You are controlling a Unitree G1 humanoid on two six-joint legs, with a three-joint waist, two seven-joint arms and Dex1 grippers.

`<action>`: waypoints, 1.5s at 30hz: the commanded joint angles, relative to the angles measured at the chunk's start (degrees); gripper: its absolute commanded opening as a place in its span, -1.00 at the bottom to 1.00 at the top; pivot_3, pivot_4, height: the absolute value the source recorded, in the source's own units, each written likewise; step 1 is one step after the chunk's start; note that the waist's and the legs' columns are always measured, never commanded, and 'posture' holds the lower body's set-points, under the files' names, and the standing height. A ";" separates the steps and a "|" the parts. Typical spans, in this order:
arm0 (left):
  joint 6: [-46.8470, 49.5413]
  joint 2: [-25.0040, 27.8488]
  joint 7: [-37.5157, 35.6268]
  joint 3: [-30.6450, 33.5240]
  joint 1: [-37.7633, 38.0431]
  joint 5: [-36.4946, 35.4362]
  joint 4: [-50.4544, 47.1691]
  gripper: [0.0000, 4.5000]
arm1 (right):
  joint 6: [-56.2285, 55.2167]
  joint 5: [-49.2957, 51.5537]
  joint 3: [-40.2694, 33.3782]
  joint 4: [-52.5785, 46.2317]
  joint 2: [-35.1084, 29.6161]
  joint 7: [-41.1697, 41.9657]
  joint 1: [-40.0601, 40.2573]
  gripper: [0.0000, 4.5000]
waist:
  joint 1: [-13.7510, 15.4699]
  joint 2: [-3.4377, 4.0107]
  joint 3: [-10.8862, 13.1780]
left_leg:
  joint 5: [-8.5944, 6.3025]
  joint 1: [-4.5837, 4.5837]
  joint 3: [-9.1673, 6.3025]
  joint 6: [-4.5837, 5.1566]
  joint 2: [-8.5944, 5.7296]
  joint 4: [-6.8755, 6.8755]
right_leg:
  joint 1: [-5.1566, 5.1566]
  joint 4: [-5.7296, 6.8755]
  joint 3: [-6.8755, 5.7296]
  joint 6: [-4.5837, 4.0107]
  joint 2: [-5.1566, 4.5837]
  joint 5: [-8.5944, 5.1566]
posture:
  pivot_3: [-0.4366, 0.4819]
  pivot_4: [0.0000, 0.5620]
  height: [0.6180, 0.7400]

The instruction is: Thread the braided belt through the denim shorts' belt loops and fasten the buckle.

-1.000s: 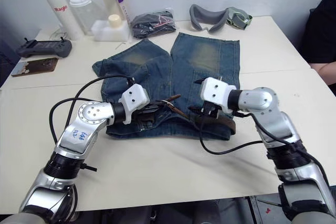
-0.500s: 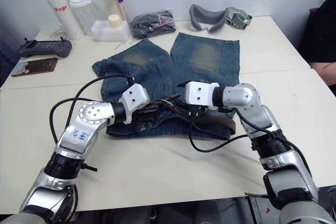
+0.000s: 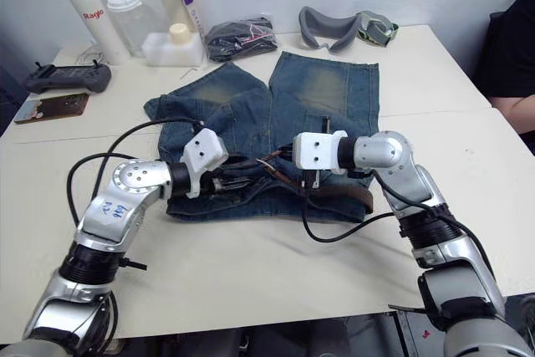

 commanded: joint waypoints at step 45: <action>5.17 -17.02 12.65 7.92 -11.68 -8.47 5.41 -1.00 | 21.06 7.42 -10.24 -16.71 -5.31 -3.26 8.24 0.39 | 0.18 -0.02 -0.01 | -0.03 -0.07 0.09 0.05 0.02 0.21 | 0.03 -0.01 -0.02 0.04 -0.03 0.02 | -0.05 -0.47 -0.62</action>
